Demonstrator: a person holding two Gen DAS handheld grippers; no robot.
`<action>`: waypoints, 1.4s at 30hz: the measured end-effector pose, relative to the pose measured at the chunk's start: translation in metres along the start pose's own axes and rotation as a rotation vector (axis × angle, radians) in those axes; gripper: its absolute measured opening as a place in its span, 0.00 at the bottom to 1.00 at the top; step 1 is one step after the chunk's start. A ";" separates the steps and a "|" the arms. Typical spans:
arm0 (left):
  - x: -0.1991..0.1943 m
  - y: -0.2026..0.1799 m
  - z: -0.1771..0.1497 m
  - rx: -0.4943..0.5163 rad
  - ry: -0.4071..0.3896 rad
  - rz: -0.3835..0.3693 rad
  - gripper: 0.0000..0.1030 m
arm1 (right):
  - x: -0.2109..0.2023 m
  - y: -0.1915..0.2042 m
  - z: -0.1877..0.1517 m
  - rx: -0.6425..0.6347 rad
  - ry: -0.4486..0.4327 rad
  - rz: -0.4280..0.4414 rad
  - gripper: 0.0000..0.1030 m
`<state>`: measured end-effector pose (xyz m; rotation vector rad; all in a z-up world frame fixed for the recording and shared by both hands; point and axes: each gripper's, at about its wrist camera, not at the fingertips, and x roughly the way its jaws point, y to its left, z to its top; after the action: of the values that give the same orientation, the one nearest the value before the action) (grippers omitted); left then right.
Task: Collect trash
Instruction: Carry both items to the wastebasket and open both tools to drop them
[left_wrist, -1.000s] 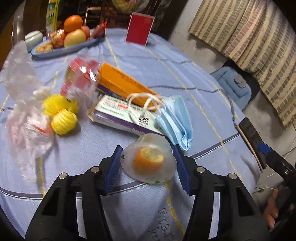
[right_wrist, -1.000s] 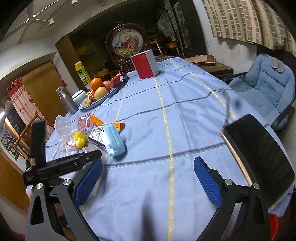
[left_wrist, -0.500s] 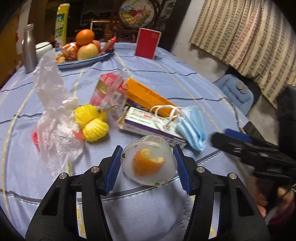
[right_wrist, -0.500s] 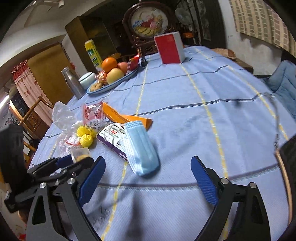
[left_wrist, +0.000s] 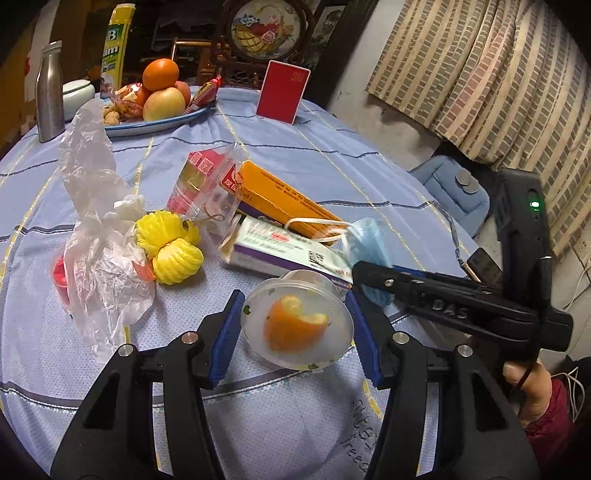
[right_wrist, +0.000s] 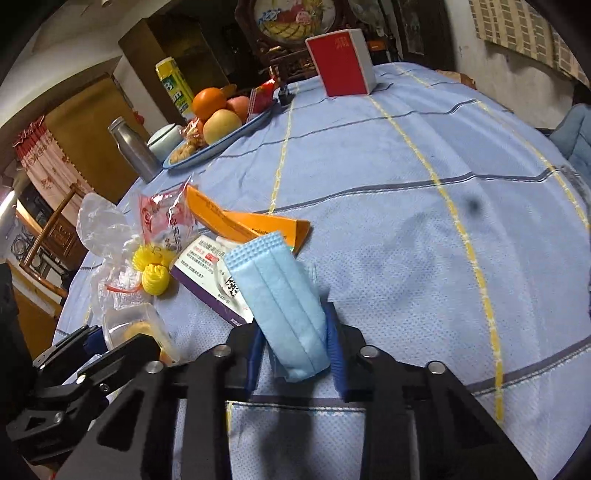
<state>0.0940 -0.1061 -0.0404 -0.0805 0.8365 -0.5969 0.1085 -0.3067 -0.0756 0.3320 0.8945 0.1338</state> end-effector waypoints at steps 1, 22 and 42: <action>0.000 0.000 0.000 -0.002 0.001 -0.006 0.54 | -0.007 -0.001 -0.001 -0.003 -0.015 -0.004 0.28; -0.019 -0.094 -0.022 0.106 0.000 -0.077 0.54 | -0.163 -0.064 -0.073 0.062 -0.238 -0.055 0.28; -0.005 -0.279 -0.110 0.397 0.162 -0.290 0.54 | -0.285 -0.189 -0.242 0.298 -0.306 -0.271 0.30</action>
<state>-0.1173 -0.3180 -0.0285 0.2146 0.8543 -1.0443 -0.2630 -0.5014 -0.0685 0.4901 0.6463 -0.2975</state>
